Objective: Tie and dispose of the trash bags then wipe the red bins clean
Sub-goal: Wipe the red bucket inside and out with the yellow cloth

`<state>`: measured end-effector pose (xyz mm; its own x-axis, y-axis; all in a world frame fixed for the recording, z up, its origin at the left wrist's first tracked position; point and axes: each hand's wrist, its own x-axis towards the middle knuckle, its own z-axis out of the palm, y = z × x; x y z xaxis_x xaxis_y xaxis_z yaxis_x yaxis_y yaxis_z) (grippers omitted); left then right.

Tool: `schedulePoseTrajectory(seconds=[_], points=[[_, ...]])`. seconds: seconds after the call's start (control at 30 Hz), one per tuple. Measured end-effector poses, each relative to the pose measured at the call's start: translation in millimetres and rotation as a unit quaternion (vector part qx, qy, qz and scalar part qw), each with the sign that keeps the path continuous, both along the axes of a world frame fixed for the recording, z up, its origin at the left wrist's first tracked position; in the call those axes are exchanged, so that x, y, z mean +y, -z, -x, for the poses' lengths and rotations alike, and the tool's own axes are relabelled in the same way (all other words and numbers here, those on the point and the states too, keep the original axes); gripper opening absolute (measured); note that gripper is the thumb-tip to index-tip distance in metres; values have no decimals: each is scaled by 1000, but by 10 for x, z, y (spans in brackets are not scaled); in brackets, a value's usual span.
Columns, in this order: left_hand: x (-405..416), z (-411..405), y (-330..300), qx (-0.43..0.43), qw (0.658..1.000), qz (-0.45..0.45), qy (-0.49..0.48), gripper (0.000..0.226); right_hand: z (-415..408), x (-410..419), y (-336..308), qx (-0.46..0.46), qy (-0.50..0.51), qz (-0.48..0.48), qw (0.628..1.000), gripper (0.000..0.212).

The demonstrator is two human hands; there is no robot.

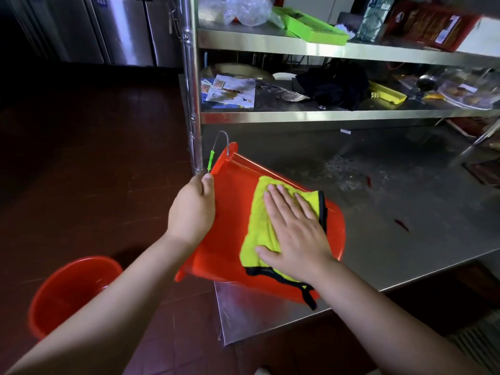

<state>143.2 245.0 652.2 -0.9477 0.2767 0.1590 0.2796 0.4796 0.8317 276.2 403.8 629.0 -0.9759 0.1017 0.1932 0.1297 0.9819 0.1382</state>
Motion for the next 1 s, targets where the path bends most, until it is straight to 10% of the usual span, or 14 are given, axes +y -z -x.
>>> schedulePoseTrajectory(seconds=[0.5,1.0], points=[[-112,-104,71,-7,997,-70,-14,32,810,-507,-291,14,19,65,998,98],[-206,-263,203,61,997,-38,-11,39,-279,352,-23,-27,100,53,993,95]])
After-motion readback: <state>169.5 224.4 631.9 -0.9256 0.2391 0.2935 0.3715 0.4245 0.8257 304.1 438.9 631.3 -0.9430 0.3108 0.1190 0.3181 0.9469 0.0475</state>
